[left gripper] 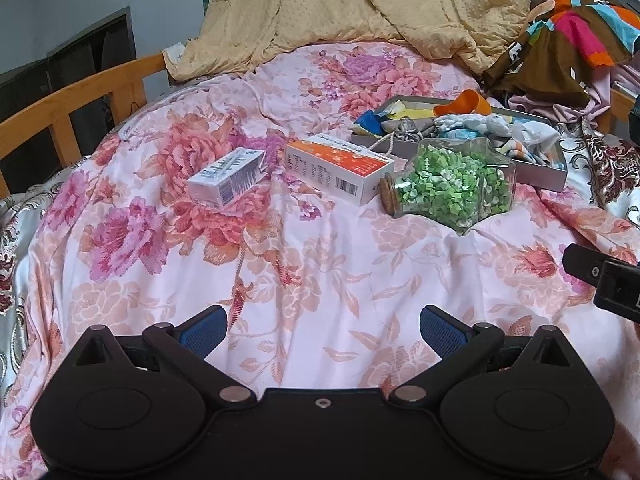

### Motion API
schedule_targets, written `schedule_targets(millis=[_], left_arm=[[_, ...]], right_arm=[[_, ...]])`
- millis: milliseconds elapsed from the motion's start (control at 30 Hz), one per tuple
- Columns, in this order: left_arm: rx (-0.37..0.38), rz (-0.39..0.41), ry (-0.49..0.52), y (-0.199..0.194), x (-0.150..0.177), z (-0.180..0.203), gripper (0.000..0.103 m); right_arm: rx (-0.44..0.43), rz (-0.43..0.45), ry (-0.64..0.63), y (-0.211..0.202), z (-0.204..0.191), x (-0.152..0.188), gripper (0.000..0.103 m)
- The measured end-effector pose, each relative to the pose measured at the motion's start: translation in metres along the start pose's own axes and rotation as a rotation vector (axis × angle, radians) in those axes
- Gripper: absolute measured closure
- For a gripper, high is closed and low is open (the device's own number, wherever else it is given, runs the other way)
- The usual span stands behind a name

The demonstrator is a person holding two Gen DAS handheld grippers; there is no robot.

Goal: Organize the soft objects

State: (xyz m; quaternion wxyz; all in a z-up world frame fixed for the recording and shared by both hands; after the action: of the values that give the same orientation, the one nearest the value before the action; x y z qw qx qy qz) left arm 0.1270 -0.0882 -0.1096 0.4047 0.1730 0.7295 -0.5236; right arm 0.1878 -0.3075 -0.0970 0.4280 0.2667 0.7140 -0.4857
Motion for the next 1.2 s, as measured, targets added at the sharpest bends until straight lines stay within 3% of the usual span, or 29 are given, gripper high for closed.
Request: schedule_targets(millis=[1200], left_arm=[[-0.018,0.019,0.015,-0.0020,-0.0021,-0.0028,0.001]], right_arm=[[-0.008,-0.016,-0.005,0.0039,-0.0039,0.0041,0.000]])
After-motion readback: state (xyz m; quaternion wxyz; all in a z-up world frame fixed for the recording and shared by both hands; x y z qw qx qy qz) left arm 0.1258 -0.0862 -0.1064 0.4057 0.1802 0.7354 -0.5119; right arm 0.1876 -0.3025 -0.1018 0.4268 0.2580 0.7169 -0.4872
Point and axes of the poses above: each gripper's, at about its wrist camera, not at the fingertips, and y roughly the way its jaws point, z to its right, x to its underside, the point moved 7 cm from there along y, roughly the way its jaws point, and after that the axes turned 6 degrees about -x, right-handed, at the moved point
